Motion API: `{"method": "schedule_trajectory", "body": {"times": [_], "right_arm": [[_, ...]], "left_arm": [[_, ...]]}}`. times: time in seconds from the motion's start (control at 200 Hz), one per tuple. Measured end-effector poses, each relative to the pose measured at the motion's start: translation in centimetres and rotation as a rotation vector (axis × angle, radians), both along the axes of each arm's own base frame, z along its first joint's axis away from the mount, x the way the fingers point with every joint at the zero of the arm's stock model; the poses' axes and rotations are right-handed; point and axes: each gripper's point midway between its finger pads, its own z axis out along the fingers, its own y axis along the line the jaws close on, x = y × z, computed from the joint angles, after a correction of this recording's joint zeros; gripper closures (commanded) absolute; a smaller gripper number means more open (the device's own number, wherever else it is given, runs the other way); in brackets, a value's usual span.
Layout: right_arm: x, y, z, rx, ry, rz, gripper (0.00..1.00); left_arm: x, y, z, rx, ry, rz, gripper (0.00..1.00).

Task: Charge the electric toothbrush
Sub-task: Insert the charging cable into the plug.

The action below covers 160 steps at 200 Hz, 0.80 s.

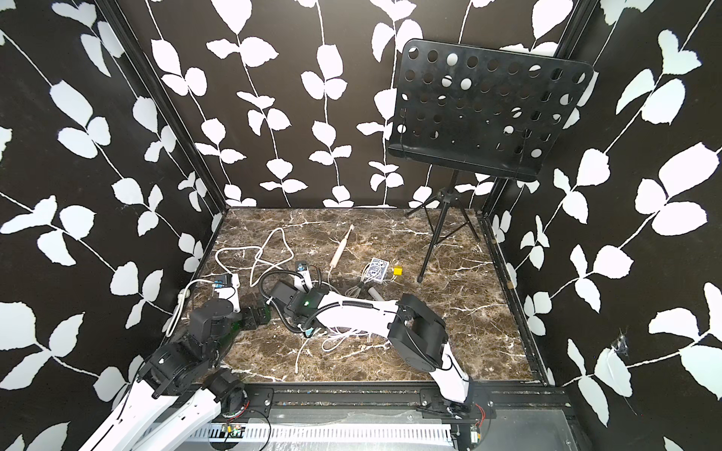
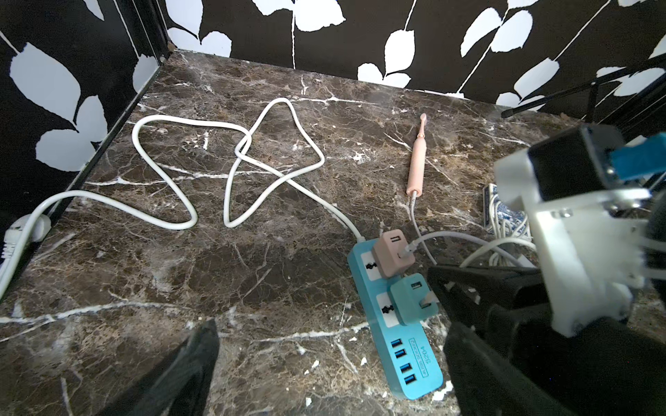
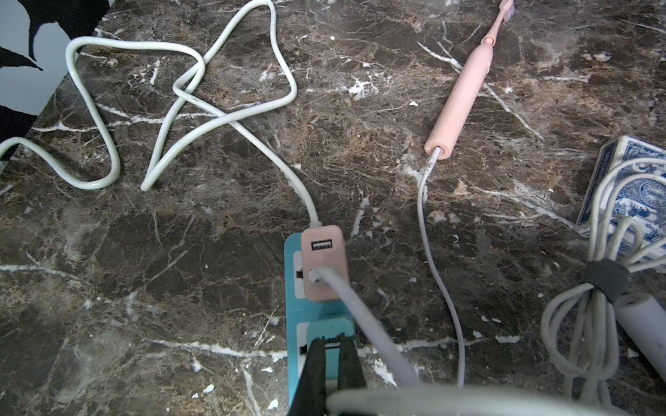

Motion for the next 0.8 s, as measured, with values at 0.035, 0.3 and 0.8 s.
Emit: {"method": "schedule_trajectory", "body": {"times": [0.035,0.3,0.8], "right_arm": [[0.1,0.0,0.0,0.004,0.008,0.000,1.00],[0.9,0.1,-0.4,0.030,0.038,0.000,1.00],[-1.0,0.7,0.1,0.003,0.045,0.005,1.00]], "left_arm": [[0.0,0.0,0.0,-0.001,0.001,-0.001,0.01],[-0.3,-0.1,0.2,-0.022,0.004,-0.004,0.01],[-1.0,0.4,2.9,-0.065,-0.005,0.013,0.01]]}}
